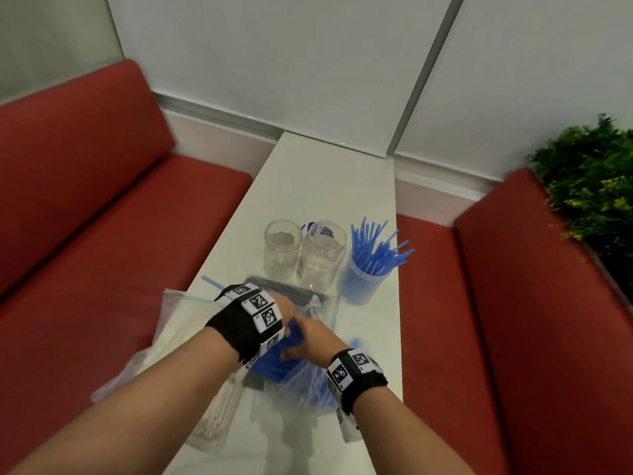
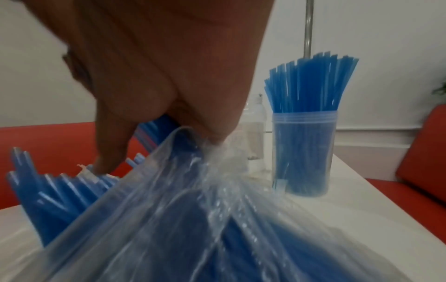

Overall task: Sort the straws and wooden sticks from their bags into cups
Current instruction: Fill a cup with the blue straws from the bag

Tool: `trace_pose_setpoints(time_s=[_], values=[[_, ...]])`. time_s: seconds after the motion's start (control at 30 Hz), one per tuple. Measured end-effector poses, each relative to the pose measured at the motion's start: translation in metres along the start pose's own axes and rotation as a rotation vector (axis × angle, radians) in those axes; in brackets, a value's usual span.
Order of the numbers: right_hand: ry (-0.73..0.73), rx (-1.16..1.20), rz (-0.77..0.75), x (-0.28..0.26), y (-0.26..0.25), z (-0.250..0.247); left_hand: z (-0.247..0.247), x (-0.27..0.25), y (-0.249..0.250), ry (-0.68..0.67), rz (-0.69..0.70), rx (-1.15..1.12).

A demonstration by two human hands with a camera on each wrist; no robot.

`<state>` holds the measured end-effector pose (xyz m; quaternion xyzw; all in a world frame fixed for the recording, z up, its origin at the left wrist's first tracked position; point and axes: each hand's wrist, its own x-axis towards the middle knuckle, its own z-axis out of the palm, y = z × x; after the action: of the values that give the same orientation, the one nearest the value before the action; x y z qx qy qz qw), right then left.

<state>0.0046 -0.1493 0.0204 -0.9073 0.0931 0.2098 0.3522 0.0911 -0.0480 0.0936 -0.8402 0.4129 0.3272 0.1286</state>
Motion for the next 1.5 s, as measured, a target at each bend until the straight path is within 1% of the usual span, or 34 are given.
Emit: trace_pose_setpoints(time_s=[0.1, 0.17, 0.2, 0.27, 0.33, 0.4, 0.43, 0.47, 0.5, 0.53, 0.6, 0.63, 0.77, 0.8, 0.83, 0.87, 0.9, 0.93, 0.97, 1.0, 1.03, 1.07, 1.13, 1.17, 1.2, 1.23, 1.3, 1.37, 1.43, 1.5], values=[[0.141, 0.085, -0.039, 0.0, -0.006, 0.006, -0.023, -0.024, 0.004, 0.071, -0.051, 0.095], [0.18, 0.203, -0.047, 0.0, -0.007, 0.006, -0.044, -0.047, 0.005, 0.184, -0.071, 0.16], [0.205, 0.277, -0.054, -0.002, -0.01, 0.005, -0.055, -0.061, 0.004, 0.279, -0.072, 0.174], [0.271, 0.436, -0.089, -0.005, -0.016, 0.002, -0.078, -0.086, -0.004, 0.547, -0.076, 0.115], [0.345, 0.563, -0.121, -0.007, -0.022, -0.003, -0.095, -0.106, -0.018, 0.901, -0.08, 0.027], [0.394, 0.622, -0.149, -0.01, -0.027, -0.008, -0.101, -0.121, -0.029, 1.254, -0.073, -0.087], [0.406, 0.63, -0.153, -0.012, -0.03, -0.01, -0.1, -0.126, -0.033, 1.401, -0.058, -0.141], [0.414, 0.63, -0.157, -0.015, -0.033, -0.012, -0.099, -0.129, -0.035, 1.501, -0.028, -0.189], [0.42, 0.629, -0.162, -0.016, -0.035, -0.013, -0.1, -0.13, -0.035, 1.525, 0.021, -0.263], [0.422, 0.627, -0.167, -0.018, -0.038, -0.013, -0.102, -0.129, -0.032, 1.476, 0.077, -0.364], [0.429, 0.623, -0.182, -0.019, -0.043, -0.013, -0.104, -0.125, -0.024, 1.272, 0.155, -0.533], [0.434, 0.633, -0.191, -0.019, -0.046, -0.014, -0.103, -0.122, -0.018, 1.182, 0.176, -0.563], [0.491, 0.712, -0.225, -0.021, -0.057, -0.026, -0.088, -0.107, 0.006, 0.869, 0.253, -0.493], [0.502, 0.73, -0.238, -0.022, -0.058, -0.031, -0.083, -0.102, 0.008, 0.808, 0.283, -0.468], [0.503, 0.746, -0.249, -0.025, -0.06, -0.037, -0.079, -0.098, 0.006, 0.791, 0.331, -0.47], [0.499, 0.755, -0.259, -0.028, -0.062, -0.043, -0.075, -0.096, 0.003, 0.825, 0.401, -0.529], [0.498, 0.76, -0.263, -0.032, -0.064, -0.051, -0.072, -0.094, -0.001, 0.904, 0.48, -0.649], [0.506, 0.771, -0.266, -0.037, -0.067, -0.059, -0.07, -0.093, -0.005, 1.014, 0.543, -0.825], [0.523, 0.793, -0.277, -0.044, -0.071, -0.069, -0.069, -0.09, -0.01, 1.116, 0.565, -1.046], [0.55, 0.822, -0.301, -0.051, -0.076, -0.08, -0.067, -0.086, -0.014, 1.148, 0.538, -1.276], [0.584, 0.85, -0.337, -0.058, -0.083, -0.091, -0.065, -0.08, -0.017, 1.076, 0.473, -1.481], [0.621, 0.873, -0.382, -0.065, -0.092, -0.102, -0.061, -0.072, -0.02, 0.906, 0.39, -1.626], [0.685, 0.925, -0.478, -0.077, -0.111, -0.123, -0.046, -0.057, -0.019, 0.468, 0.266, -1.75], [0.706, 0.958, -0.518, -0.081, -0.118, -0.13, -0.036, -0.05, -0.016, 0.287, 0.247, -1.803], [0.717, 0.992, -0.549, -0.084, -0.124, -0.135, -0.026, -0.045, -0.012, 0.151, 0.255, -1.886], [0.721, 1.016, -0.57, -0.087, -0.128, -0.138, -0.018, -0.04, -0.008, 0.045, 0.283, -1.99], [0.725, 1.023, -0.573, -0.09, -0.131, -0.135, -0.007, -0.035, 0.002, -0.129, 0.364, -2.198], [0.736, 0.999, -0.558, -0.091, -0.13, -0.128, -0.005, -0.035, 0.011, -0.24, 0.386, -2.334], [0.751, 0.983, -0.55, -0.092, -0.127, -0.122, -0.005, -0.034, 0.015, -0.29, 0.325, -2.419], [0.753, 1.001, -0.551, -0.093, -0.126, -0.12, -0.006, -0.033, 0.016, -0.335, 0.232, -2.442]])
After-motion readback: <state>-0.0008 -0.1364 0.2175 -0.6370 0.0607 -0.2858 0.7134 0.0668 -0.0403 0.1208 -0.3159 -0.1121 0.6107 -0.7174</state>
